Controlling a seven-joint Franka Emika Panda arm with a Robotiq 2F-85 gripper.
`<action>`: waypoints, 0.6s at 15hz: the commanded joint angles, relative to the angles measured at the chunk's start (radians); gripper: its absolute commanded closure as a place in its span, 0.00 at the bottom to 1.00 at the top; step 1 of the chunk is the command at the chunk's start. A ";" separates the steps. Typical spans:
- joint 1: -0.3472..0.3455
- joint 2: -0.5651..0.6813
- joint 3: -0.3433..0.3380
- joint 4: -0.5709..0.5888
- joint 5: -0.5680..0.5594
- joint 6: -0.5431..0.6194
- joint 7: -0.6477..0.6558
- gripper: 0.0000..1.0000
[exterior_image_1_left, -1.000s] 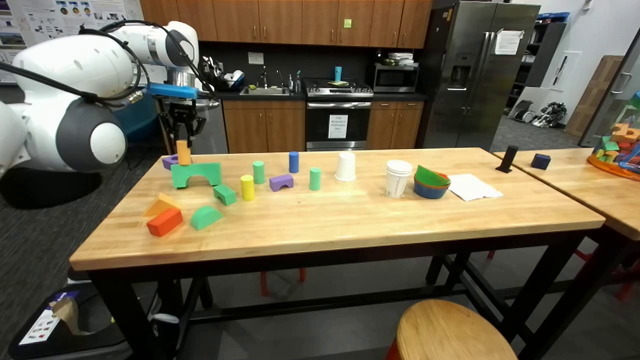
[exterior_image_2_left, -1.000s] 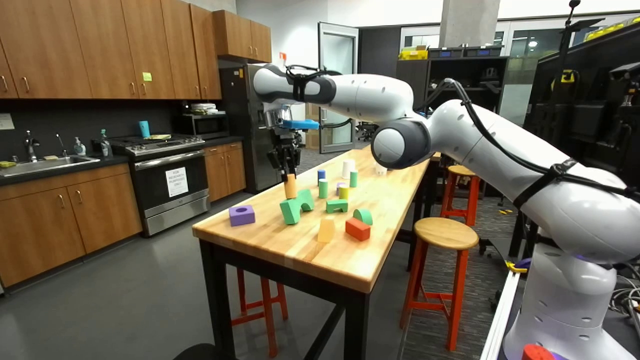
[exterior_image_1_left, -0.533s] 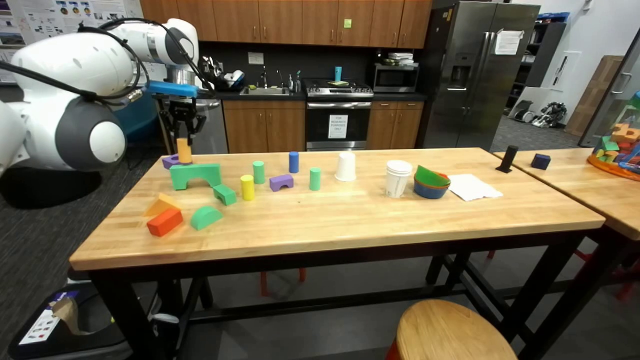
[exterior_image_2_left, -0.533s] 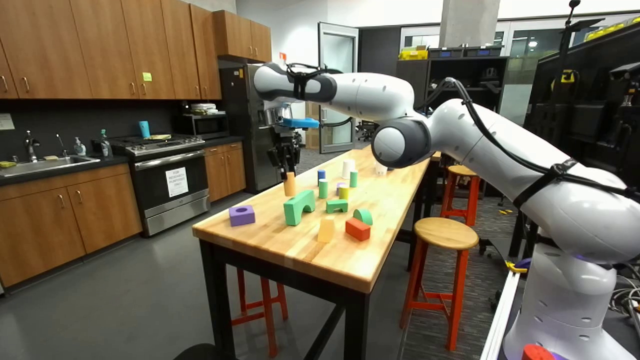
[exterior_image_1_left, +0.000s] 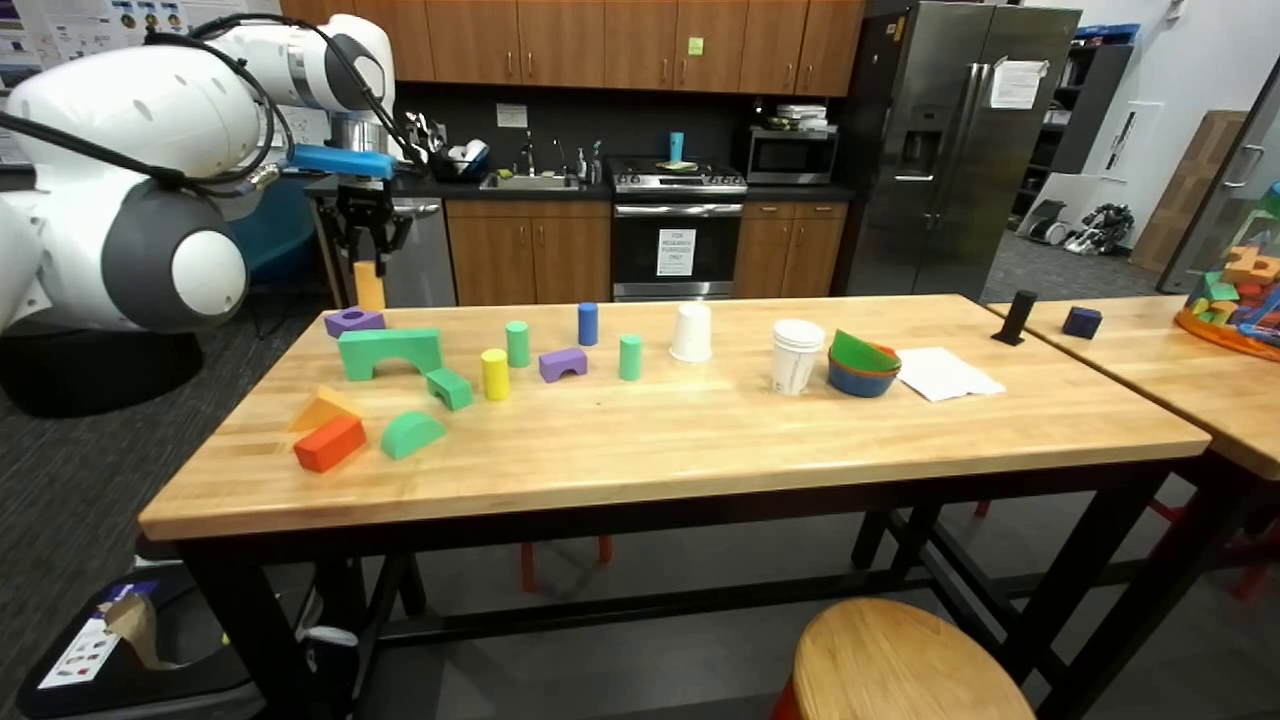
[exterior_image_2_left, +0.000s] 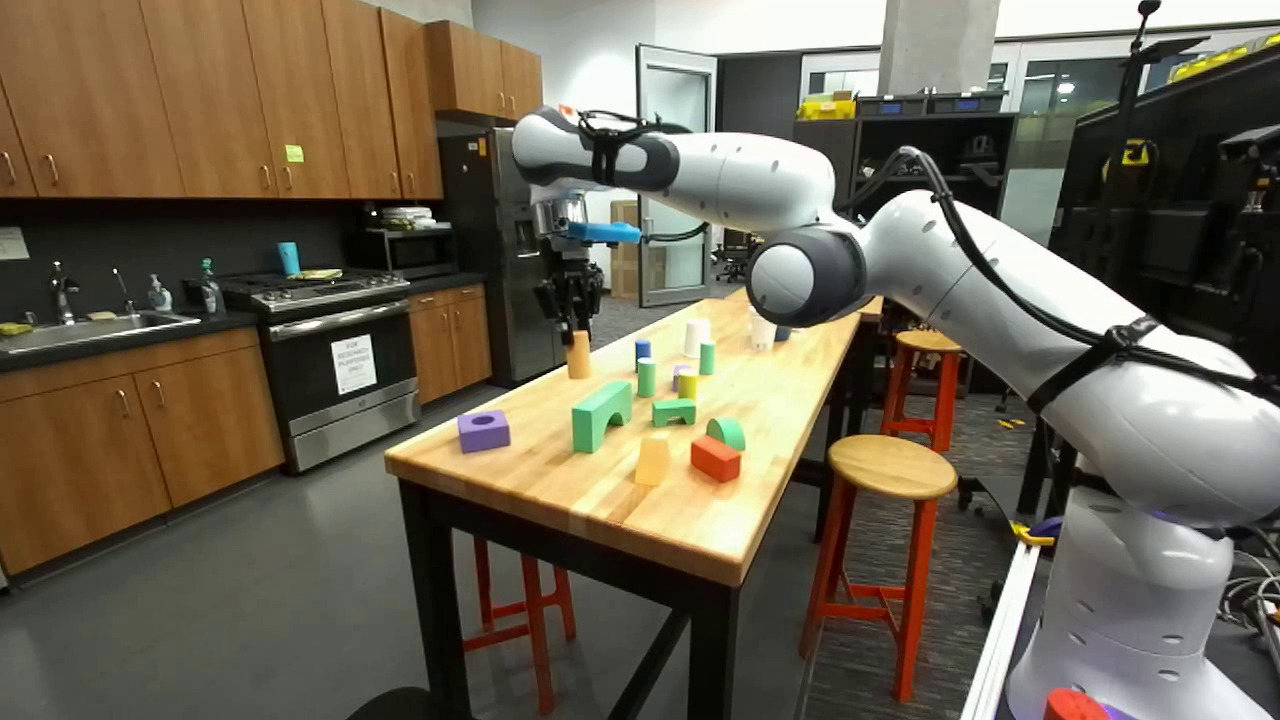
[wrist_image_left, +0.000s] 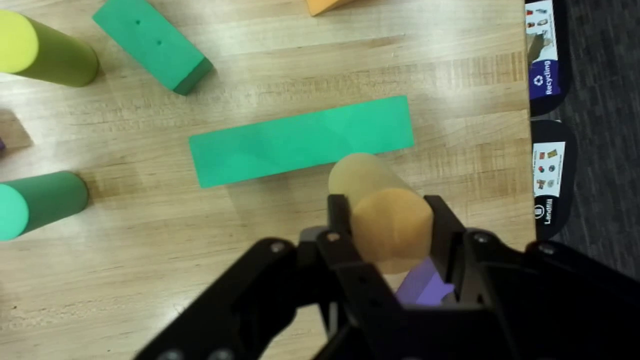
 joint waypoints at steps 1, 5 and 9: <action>-0.002 -0.022 0.004 -0.025 0.009 0.011 0.016 0.85; -0.003 -0.023 0.007 -0.028 0.011 0.006 0.011 0.85; -0.004 0.001 0.005 0.005 0.010 -0.020 0.013 0.85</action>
